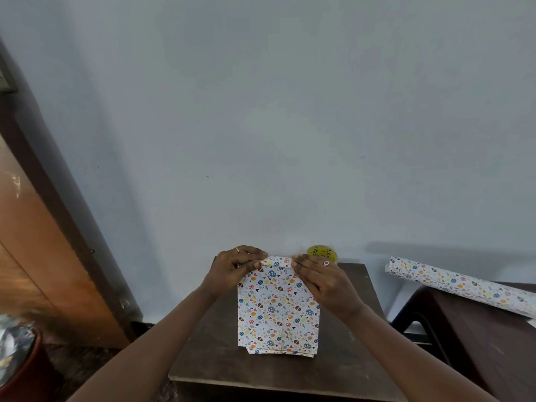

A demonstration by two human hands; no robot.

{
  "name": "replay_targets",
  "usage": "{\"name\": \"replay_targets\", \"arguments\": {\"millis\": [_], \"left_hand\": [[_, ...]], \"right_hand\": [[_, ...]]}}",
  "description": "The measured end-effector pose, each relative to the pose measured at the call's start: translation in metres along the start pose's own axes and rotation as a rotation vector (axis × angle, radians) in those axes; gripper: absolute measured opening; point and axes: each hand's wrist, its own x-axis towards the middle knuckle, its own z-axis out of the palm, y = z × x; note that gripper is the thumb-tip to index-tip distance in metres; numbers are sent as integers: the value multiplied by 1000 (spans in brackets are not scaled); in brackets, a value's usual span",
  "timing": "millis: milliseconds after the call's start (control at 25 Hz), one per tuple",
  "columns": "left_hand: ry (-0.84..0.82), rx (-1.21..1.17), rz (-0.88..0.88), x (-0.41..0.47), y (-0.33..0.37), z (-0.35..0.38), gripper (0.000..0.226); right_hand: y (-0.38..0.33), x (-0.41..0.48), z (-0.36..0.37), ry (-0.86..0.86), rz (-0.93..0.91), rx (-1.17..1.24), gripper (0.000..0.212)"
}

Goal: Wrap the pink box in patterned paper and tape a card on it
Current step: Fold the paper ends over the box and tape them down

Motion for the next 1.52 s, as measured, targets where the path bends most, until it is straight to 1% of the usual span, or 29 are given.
{"name": "replay_targets", "arguments": {"millis": [80, 160, 200, 240, 320, 360, 440, 560, 640, 680, 720, 760, 800, 840, 880, 920, 960, 1000, 1080, 1160, 1200, 1240, 1320, 1400, 1440, 1520], "left_hand": [[-7, -119, -122, -1, 6, 5, 18], [6, -163, -170, -2, 11, 7, 38], [7, -150, -157, -3, 11, 8, 45], [10, -97, -109, -6, 10, 9, 48], [19, 103, 49, -14, 8, 12, 44], [30, 151, 88, -19, 6, 14, 37], [69, 154, 116, -28, 2, 17, 25], [150, 188, 163, -29, -1, 21, 29], [168, 194, 162, -22, -4, 23, 28], [155, 173, 138, -16, -5, 21, 26], [140, 137, 93, -9, -4, 19, 27], [125, 107, 26, -1, -5, 16, 34], [109, 61, -71, 9, -8, 12, 42], [83, 8, -203, 17, -11, 7, 47], [55, -31, -345, 23, -17, 4, 45], [25, -31, -476, 26, -25, 3, 36], [-3, -39, -595, 27, -36, 3, 26], [-27, -78, -688, 24, -48, 5, 22], [-37, -152, -797, 13, -66, 14, 25], [-52, -119, -827, 0, -78, 26, 19], [-52, -83, -835, -5, -85, 32, 16], [-36, -62, -842, -9, -89, 35, 16], [-12, -57, -837, -17, -93, 39, 15], [-3, -38, -816, -20, -93, 43, 16], [-13, 1, -800, -21, -91, 46, 17], [-64, 99, -760, -24, -88, 54, 20]], "right_hand": [[0, 0, -1, -2, -31, -38, 34], [0, 0, -2, 3, -47, -63, 35], [0, 0, -2, 4, -49, -70, 34], [-1, 0, -1, 4, -46, -73, 33], [-6, -4, 2, -2, -30, -87, 29], [-10, -7, 4, -4, -29, -93, 27], [-19, -12, 6, 9, -30, -114, 28], [-29, -15, 8, 44, 39, -97, 33], [-34, -18, 8, 54, 129, 30, 39], [-33, -20, 8, 64, 206, 135, 42], [-31, -22, 5, 90, 332, 246, 44], [-28, -19, 0, 134, 515, 330, 46], [-18, -19, -5, 167, 710, 350, 46], [-6, -18, -11, 144, 890, 319, 42], [8, -18, -14, 44, 1052, 258, 37], [23, -20, -12, -75, 1160, 179, 33], [37, -22, -7, -175, 1215, 112, 30], [50, -24, 1, -231, 1235, 75, 28], [65, -23, 24, -349, 1226, 16, 28], [70, -21, 47, -559, 1134, -110, 37], [72, -22, 59, -638, 1087, -169, 40], [73, -21, 67, -682, 1051, -207, 42], [74, -20, 80, -680, 1007, -241, 39], [75, -21, 87, -663, 992, -250, 26], [74, -22, 87, -641, 984, -258, 20], [74, -29, 84, -567, 991, -282, 17]]}}
